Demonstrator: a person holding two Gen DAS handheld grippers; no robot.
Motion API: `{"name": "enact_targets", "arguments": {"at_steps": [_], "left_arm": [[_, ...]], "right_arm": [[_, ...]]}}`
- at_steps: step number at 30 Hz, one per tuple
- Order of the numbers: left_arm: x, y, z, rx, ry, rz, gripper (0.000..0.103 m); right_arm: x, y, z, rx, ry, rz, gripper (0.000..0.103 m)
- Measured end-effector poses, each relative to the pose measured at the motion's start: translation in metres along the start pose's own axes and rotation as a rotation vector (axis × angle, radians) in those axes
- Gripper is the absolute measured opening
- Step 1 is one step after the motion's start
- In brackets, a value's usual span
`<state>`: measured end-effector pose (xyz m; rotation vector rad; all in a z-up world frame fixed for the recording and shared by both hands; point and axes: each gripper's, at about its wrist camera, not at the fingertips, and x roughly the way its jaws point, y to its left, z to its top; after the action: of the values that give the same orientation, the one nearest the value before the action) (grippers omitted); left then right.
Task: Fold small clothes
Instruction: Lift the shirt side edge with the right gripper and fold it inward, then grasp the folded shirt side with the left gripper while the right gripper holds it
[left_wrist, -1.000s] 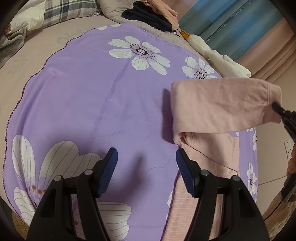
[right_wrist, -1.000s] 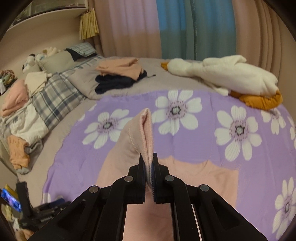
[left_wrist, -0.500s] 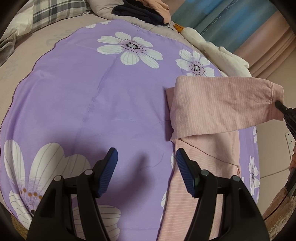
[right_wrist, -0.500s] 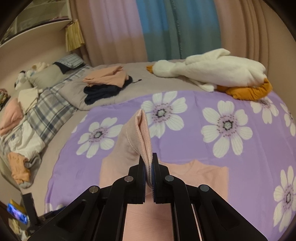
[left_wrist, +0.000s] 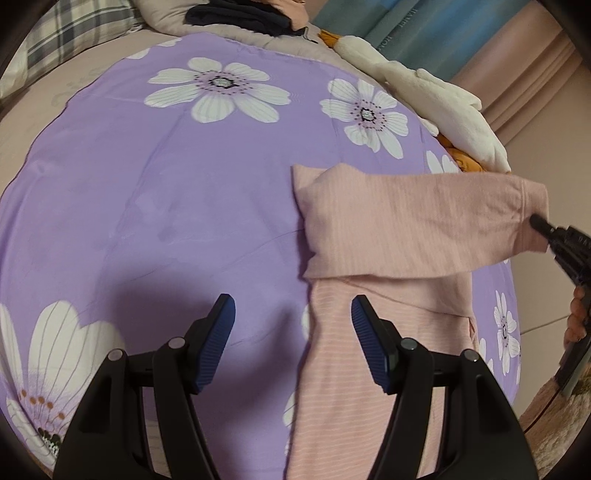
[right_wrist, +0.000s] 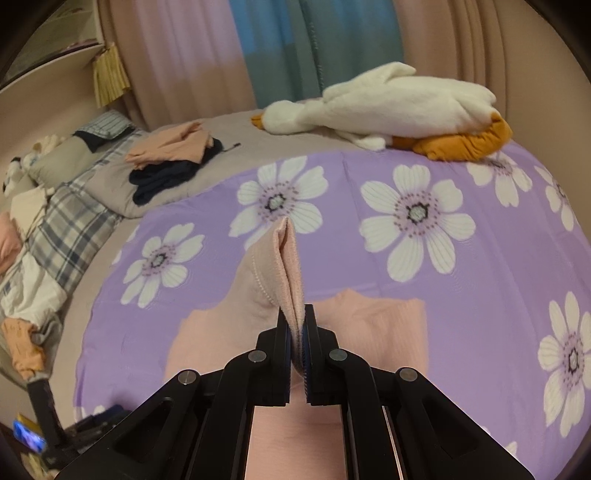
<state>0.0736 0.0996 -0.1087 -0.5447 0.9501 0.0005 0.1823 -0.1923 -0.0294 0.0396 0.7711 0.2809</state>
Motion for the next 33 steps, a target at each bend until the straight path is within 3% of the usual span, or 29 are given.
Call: {"name": "enact_targets", "arguments": {"at_steps": [9, 25, 33], "left_arm": [[0.018, -0.027, 0.03, 0.045, -0.005, -0.022, 0.058], [0.074, -0.057, 0.055, 0.115, 0.089, -0.021, 0.018], [0.101, -0.059, 0.055, 0.132, 0.142, 0.016, 0.016]], "right_arm": [[0.015, -0.034, -0.013, 0.068, 0.039, -0.04, 0.007], [0.031, -0.066, -0.022, 0.126, 0.064, -0.076, 0.007], [0.044, -0.081, -0.03, 0.146, 0.094, -0.097, 0.007]]}}
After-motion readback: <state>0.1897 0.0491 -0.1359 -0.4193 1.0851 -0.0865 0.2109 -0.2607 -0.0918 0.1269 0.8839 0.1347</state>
